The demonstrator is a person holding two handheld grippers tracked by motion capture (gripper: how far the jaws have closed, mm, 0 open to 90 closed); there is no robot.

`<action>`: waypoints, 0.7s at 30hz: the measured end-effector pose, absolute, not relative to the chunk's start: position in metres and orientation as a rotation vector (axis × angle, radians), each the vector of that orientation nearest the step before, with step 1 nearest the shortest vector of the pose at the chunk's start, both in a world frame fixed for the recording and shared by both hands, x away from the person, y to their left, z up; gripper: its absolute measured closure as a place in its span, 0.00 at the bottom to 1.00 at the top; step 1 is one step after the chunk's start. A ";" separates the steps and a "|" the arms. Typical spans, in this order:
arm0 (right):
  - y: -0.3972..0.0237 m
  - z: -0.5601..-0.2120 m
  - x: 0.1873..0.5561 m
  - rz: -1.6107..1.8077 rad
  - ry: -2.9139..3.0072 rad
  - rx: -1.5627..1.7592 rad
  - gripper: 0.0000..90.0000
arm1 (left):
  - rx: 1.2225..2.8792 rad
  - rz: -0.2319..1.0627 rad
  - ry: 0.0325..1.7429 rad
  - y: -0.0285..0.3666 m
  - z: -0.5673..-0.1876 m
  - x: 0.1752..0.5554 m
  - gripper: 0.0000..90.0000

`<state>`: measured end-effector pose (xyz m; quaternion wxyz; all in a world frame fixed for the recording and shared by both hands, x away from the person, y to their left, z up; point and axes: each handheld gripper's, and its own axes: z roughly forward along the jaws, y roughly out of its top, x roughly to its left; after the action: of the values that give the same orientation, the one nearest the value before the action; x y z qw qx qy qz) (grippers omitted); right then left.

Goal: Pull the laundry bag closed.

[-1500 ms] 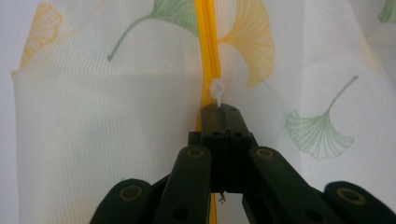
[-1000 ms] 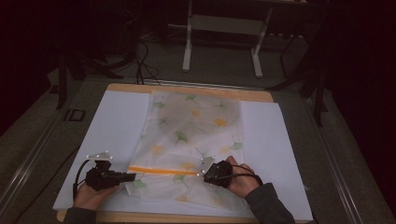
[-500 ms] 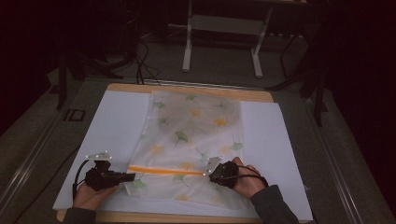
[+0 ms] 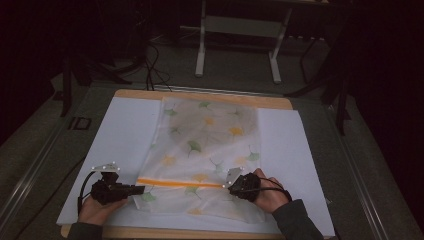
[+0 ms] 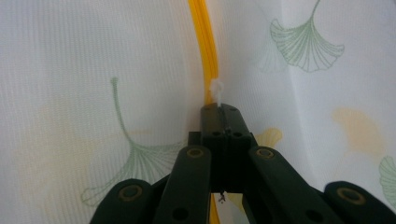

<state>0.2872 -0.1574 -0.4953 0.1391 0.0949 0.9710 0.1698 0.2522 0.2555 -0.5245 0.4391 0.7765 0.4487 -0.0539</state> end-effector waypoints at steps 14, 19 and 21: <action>-0.164 -0.495 0.287 0.502 2.809 0.303 1.00 | 1.927 -0.135 1.114 0.255 -0.524 0.251 0.98; -0.166 -0.497 0.288 0.492 2.813 0.306 1.00 | 1.929 -0.132 1.115 0.256 -0.524 0.252 0.98; -0.168 -0.497 0.287 0.498 2.812 0.314 1.00 | 1.928 -0.132 1.115 0.256 -0.524 0.252 0.98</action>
<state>0.2875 -0.1680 -0.4974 0.1338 0.1084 0.9700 0.1716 0.2517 0.2556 -0.5239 0.4396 0.7761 0.4489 -0.0533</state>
